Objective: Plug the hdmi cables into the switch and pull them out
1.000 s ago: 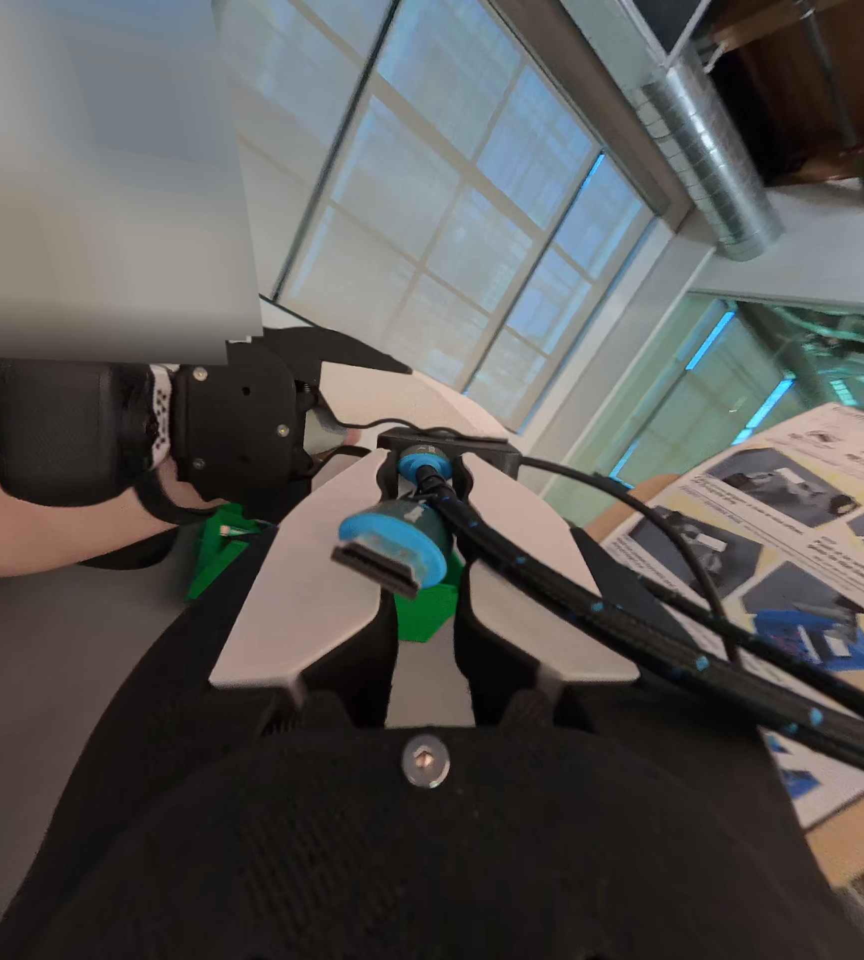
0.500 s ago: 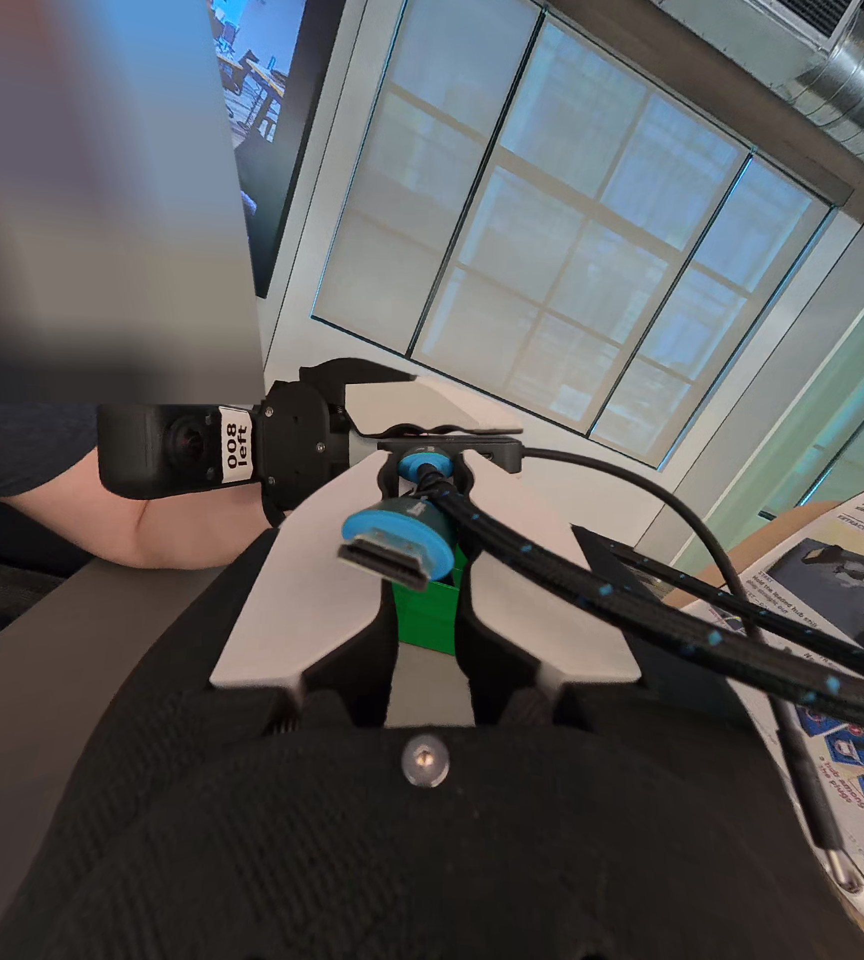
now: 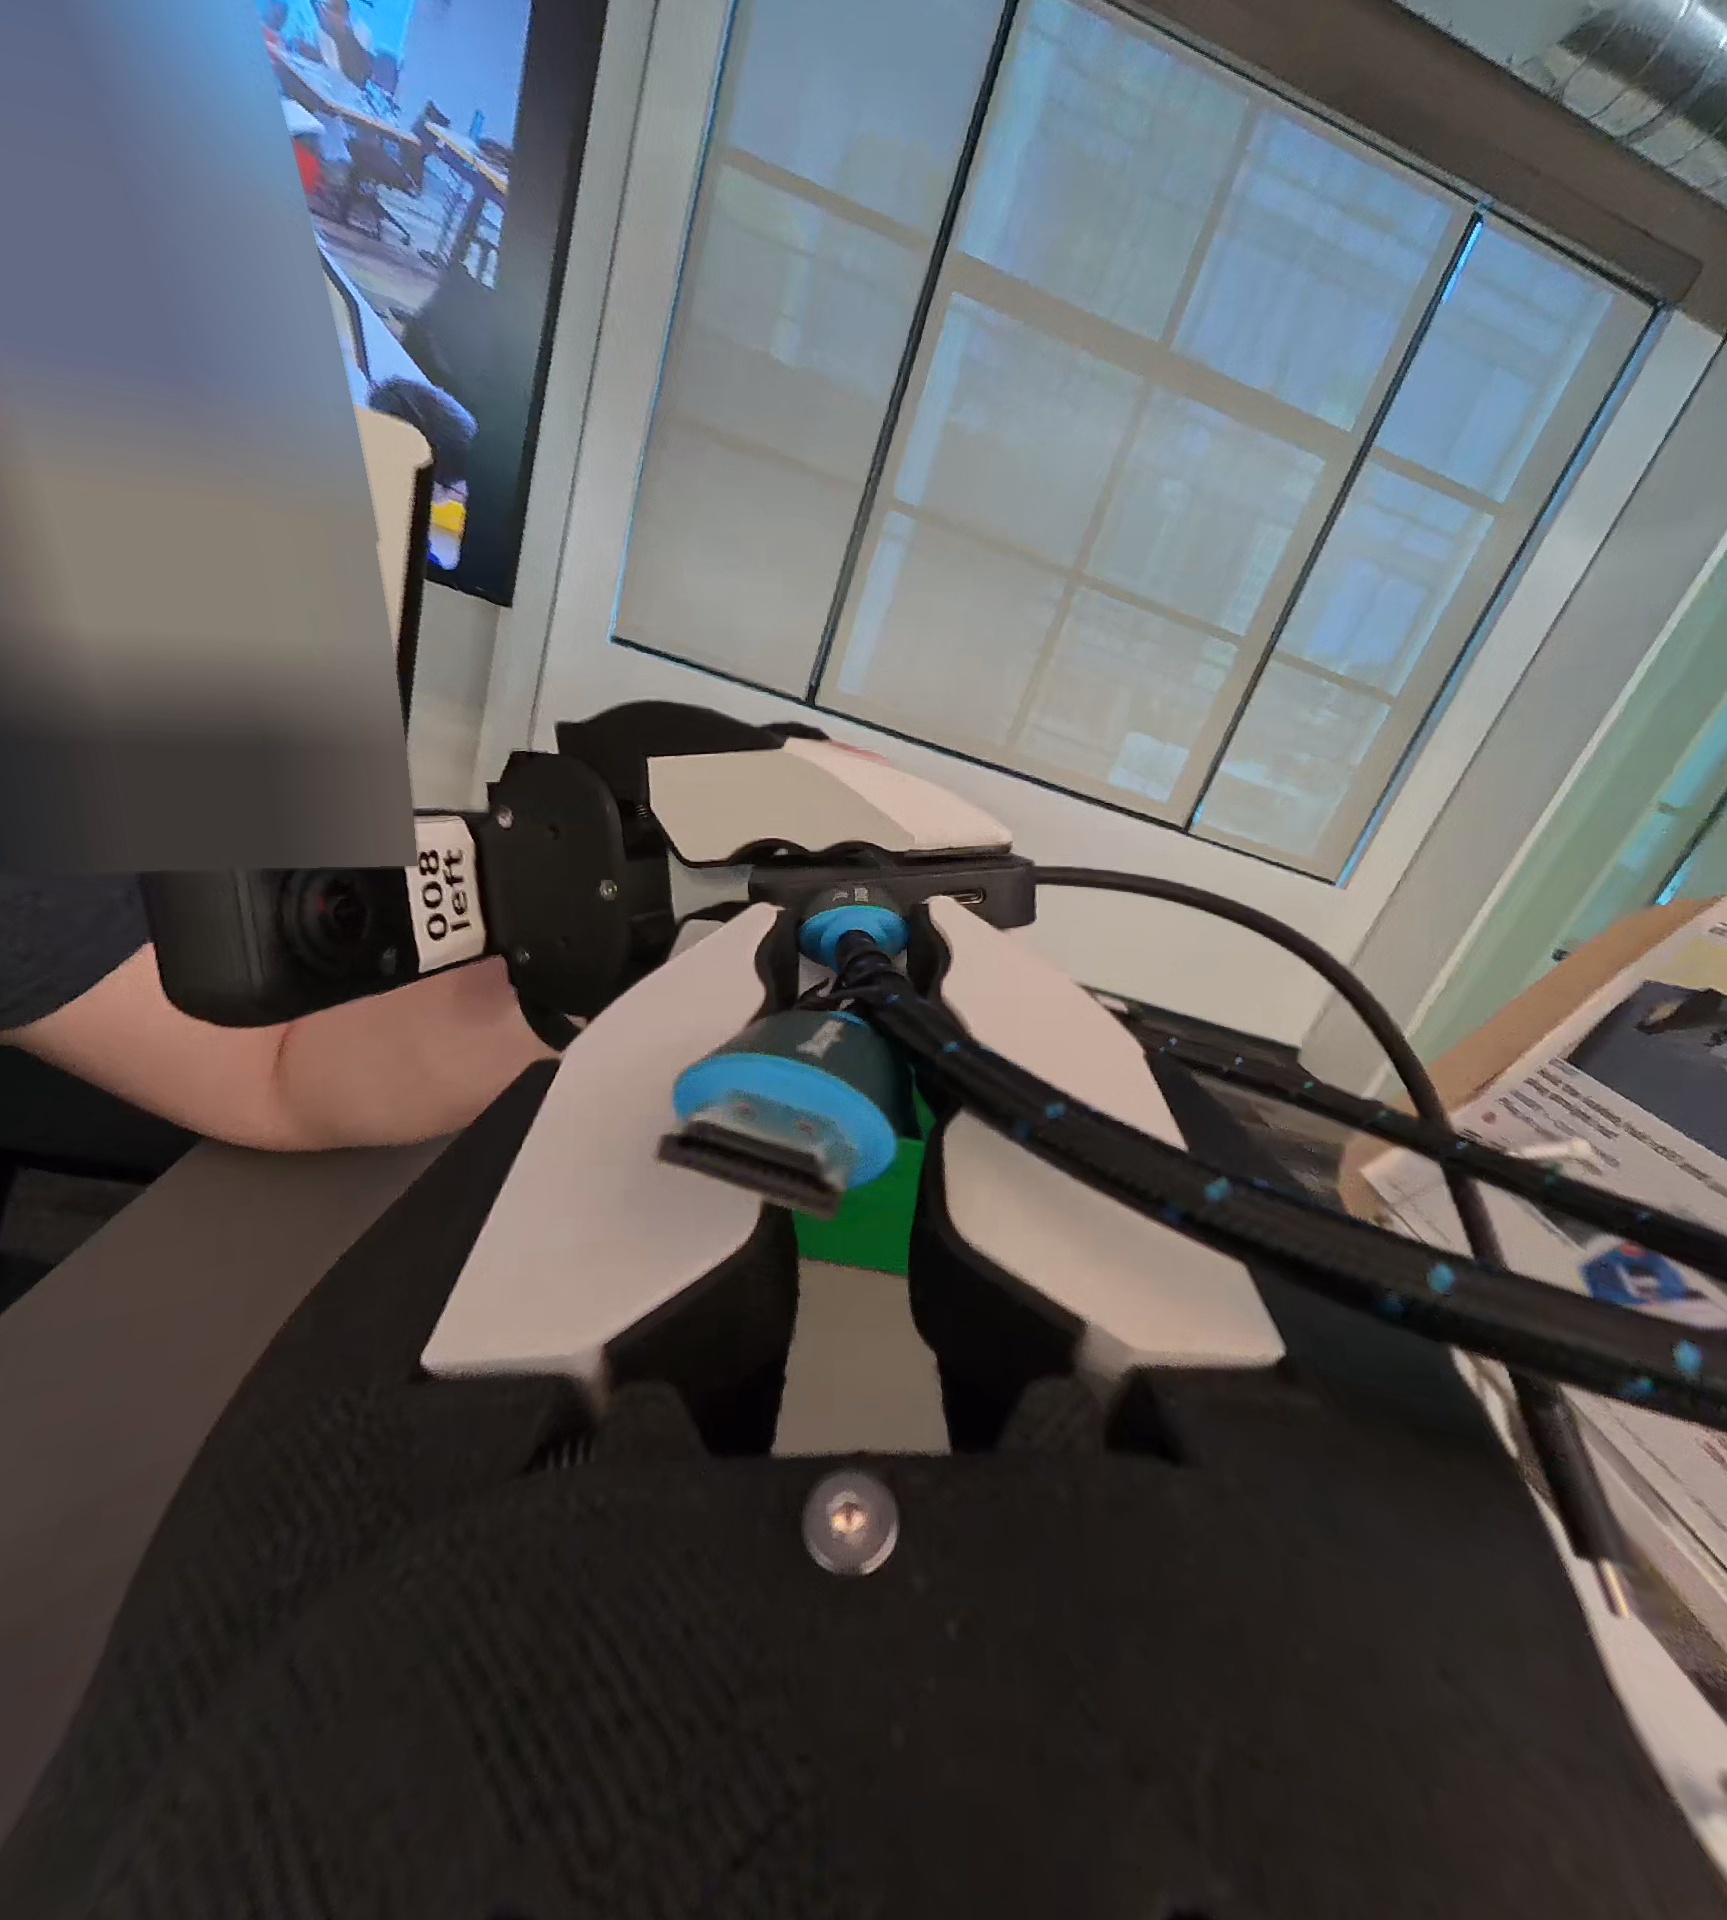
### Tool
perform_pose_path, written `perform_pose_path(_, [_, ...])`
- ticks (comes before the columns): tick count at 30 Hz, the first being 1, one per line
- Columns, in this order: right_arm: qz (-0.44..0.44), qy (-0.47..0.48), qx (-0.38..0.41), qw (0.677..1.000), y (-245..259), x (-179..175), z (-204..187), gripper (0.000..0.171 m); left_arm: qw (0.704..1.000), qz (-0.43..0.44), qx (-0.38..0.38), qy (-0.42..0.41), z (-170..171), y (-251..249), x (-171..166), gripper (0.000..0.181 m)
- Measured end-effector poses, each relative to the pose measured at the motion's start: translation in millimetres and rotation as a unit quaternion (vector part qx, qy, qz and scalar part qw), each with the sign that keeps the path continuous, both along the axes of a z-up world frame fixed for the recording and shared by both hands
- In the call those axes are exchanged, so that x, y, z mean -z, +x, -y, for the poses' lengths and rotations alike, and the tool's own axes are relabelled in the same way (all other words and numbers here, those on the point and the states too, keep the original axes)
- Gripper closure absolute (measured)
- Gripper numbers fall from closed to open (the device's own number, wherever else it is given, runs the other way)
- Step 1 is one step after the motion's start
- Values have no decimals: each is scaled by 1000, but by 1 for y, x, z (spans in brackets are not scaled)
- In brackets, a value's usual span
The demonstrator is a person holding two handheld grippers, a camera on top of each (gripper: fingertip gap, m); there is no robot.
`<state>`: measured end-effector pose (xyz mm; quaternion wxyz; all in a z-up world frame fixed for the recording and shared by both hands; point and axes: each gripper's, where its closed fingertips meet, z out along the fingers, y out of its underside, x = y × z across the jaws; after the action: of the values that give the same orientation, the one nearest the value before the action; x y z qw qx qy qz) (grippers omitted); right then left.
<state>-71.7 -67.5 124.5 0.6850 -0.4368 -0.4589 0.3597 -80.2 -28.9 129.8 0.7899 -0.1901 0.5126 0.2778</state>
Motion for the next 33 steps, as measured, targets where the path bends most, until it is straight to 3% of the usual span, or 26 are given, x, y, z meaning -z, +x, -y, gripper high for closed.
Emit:
perform_pose_path(10, [32,39,-8,999,-5,-9,24,149,995,14,102,15,33,4,-4,166])
perform_pose_path(14, [79,118,66,988,-4,-10,21,150,999,23,40,7,15,-1,-10,166])
perform_pose_path(21, [76,260,122,955,-10,-25,40,150,995,96,-10,-2,14,-12,-30,164])
perform_pose_path(33, [77,220,44,971,-24,-28,68,148,989,115,45,86,50,-21,-42,166])
